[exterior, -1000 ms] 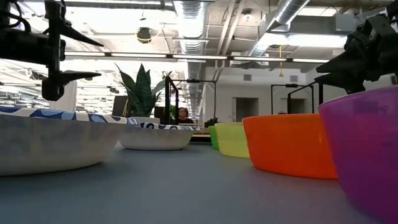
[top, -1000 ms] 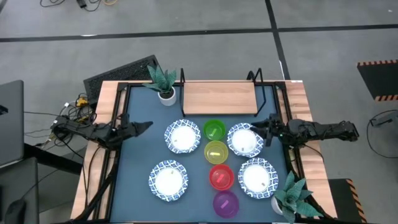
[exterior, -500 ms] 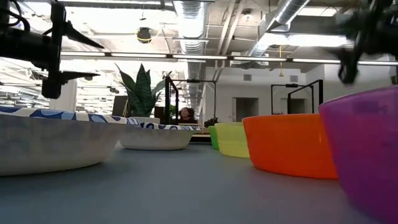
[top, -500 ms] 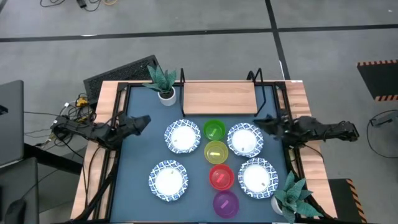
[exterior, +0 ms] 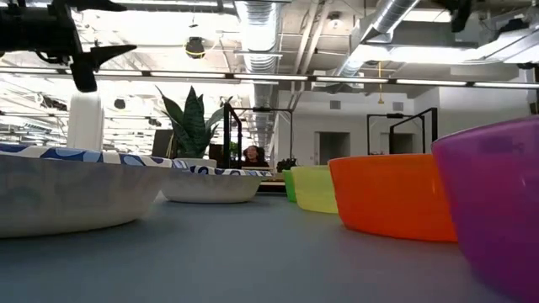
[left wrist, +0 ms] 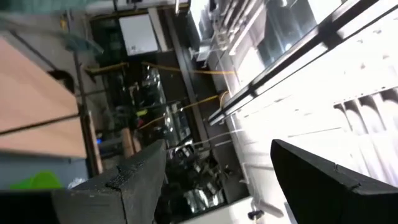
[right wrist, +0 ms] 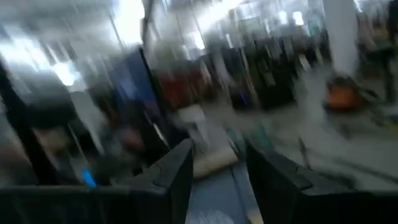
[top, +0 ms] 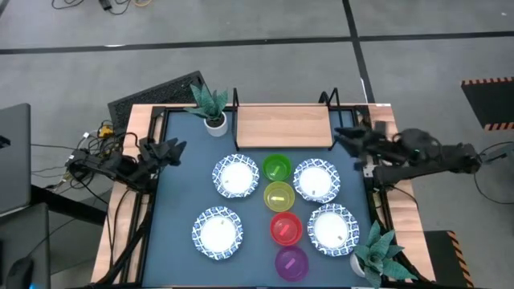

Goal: Place and stack bowls onto a shelf
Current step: Put the green transparent bowl on the shelf

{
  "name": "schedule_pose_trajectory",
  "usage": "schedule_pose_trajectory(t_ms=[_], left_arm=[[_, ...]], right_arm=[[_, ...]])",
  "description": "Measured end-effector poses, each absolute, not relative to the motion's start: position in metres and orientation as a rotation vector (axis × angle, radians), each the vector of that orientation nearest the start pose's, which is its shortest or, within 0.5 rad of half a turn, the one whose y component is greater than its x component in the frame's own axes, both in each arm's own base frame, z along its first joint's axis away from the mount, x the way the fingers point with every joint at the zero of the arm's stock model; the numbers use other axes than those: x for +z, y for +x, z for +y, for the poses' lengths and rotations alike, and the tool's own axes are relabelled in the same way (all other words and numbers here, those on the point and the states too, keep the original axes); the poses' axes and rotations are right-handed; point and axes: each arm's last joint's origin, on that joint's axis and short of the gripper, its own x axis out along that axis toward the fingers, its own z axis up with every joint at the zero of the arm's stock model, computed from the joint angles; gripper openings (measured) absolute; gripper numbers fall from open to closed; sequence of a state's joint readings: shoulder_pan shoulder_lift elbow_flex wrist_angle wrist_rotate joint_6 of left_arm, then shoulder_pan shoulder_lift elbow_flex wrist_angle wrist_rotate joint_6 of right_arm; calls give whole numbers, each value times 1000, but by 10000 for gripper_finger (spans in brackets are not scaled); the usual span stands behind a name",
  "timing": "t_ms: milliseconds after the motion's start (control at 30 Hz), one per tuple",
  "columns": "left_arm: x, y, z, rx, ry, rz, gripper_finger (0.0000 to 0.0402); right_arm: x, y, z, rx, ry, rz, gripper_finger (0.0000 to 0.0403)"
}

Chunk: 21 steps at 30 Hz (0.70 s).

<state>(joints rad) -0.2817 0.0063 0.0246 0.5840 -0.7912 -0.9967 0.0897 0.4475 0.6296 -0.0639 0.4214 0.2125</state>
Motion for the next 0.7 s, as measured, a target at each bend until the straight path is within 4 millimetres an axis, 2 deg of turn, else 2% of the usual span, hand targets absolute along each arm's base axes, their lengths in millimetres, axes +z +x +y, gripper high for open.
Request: schedule_pose_trajectory(t_ms=[167, 333, 500, 700], left_arm=[[220, 75, 0, 205, -1256, -745, 274], [225, 74, 0, 227, -1208, -728, 274], [259, 72, 1, 293, -1072, -679, 274], [308, 86, -3, 397, -883, -499, 274]], right_arm=[[348, 146, 1, -369, 166, 226, 173], [343, 185, 4, -401, 98, 474, 173], [328, 213, -2, -478, 157, 608, 173], [311, 228, -17, -590, 338, 705, 173]])
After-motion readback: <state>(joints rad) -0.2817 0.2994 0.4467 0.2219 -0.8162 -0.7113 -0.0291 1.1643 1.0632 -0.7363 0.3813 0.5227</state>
